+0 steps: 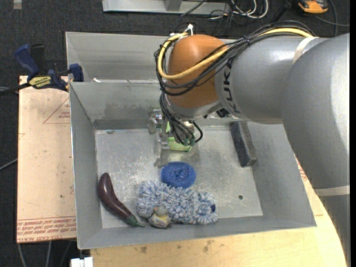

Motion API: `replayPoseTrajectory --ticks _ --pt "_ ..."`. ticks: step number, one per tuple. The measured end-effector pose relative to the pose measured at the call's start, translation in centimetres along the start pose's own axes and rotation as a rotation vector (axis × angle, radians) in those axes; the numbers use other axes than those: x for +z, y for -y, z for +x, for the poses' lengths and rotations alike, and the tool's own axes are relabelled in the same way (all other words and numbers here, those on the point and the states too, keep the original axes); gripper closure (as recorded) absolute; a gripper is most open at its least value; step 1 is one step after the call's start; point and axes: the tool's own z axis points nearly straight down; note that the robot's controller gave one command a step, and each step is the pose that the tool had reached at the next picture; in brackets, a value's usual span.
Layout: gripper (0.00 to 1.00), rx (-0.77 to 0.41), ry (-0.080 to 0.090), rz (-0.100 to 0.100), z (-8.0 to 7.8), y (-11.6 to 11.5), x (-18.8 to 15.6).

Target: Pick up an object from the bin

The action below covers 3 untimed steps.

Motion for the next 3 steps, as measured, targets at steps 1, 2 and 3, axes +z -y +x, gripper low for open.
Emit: replayPoseTrajectory --ticks 1,2,3 --pt "0.00 -0.051 -0.008 0.001 2.4 2.7 4.0" --pt "0.00 -0.222 -0.011 0.001 4.8 2.6 4.8" --pt "1.00 -0.189 -0.009 0.002 8.5 2.1 6.7"
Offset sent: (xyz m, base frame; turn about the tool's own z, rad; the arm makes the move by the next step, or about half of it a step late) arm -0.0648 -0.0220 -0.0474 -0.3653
